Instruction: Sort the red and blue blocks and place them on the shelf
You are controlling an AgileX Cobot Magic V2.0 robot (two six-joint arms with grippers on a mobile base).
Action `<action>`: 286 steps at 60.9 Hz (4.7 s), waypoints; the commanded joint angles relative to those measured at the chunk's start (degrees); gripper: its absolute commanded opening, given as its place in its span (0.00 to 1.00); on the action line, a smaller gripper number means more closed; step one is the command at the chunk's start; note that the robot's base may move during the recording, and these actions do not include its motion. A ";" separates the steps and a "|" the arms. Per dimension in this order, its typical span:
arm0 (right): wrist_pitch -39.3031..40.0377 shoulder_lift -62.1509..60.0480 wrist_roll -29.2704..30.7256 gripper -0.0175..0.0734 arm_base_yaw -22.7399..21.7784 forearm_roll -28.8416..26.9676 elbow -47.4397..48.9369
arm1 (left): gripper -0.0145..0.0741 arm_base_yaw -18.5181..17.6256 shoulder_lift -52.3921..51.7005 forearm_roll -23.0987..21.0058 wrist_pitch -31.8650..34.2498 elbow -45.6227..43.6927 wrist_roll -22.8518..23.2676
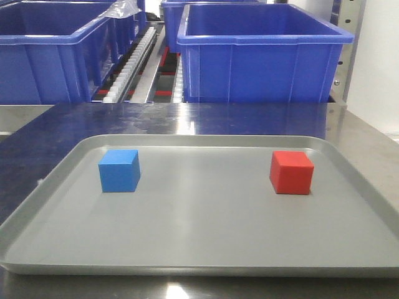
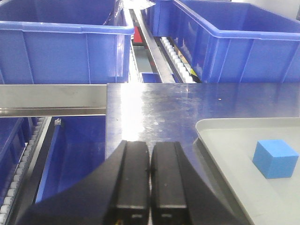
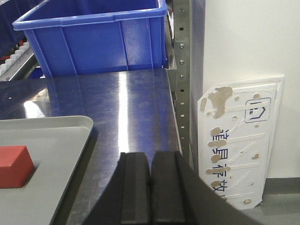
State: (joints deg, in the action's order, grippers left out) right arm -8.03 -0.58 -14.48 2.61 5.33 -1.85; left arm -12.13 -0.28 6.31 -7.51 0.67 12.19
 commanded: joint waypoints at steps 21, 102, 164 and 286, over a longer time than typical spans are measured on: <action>4.69 -1.15 0.30 0.24 -0.38 0.62 1.26 | 0.31 -0.35 -1.25 0.01 5.28 2.33 0.09; 9.11 -1.15 0.19 0.24 -0.39 -0.53 1.26 | 0.31 -0.35 -1.25 0.01 5.28 2.33 0.09; -14.79 56.59 -0.11 0.24 -0.28 -8.41 43.05 | 0.31 -0.35 -1.25 0.01 5.28 2.33 0.09; -29.63 86.18 -0.25 0.80 26.62 -10.05 64.74 | 0.31 -0.35 -1.25 0.01 5.28 2.33 0.09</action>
State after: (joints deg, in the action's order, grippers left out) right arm -39.13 86.90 -14.54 29.12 -4.28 60.44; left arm -12.13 -0.28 6.31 -7.51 0.67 12.19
